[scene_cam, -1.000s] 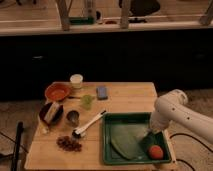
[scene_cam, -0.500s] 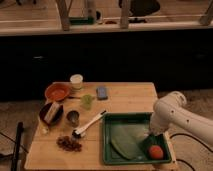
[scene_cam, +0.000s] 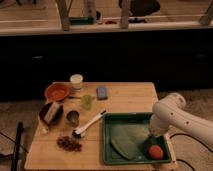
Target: Wipe tray with towel
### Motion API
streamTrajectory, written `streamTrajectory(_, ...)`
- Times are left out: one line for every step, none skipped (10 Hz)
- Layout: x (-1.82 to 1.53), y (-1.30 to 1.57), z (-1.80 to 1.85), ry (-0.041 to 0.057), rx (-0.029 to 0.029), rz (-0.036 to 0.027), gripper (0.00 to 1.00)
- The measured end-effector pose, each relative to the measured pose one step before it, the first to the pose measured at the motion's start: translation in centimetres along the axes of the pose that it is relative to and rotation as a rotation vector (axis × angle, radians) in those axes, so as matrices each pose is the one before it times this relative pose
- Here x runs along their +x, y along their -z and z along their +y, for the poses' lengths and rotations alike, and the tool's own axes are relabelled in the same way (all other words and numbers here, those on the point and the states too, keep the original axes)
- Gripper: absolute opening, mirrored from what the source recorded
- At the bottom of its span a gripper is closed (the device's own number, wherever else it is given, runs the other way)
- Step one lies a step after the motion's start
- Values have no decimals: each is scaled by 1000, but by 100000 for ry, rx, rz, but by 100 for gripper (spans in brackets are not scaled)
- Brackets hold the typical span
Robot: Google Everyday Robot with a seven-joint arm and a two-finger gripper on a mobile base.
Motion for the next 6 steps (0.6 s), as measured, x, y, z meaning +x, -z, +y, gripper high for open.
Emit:
streamTrajectory(-774,-58,-149,1385,-168,-334,0)
streamTrajectory(-850,-32,-137,2118,220,-48,0)
streamTrajectory(-910,5,-170,2116,4,-275,0)
streamTrajectory(-1049,-7,-542,2331,357,-672,0)
streamTrajectory(-210,-150,-75,1379,-356,169,0)
streamTrajectory(-688,-440,-470,2342,-1302,-260,0)
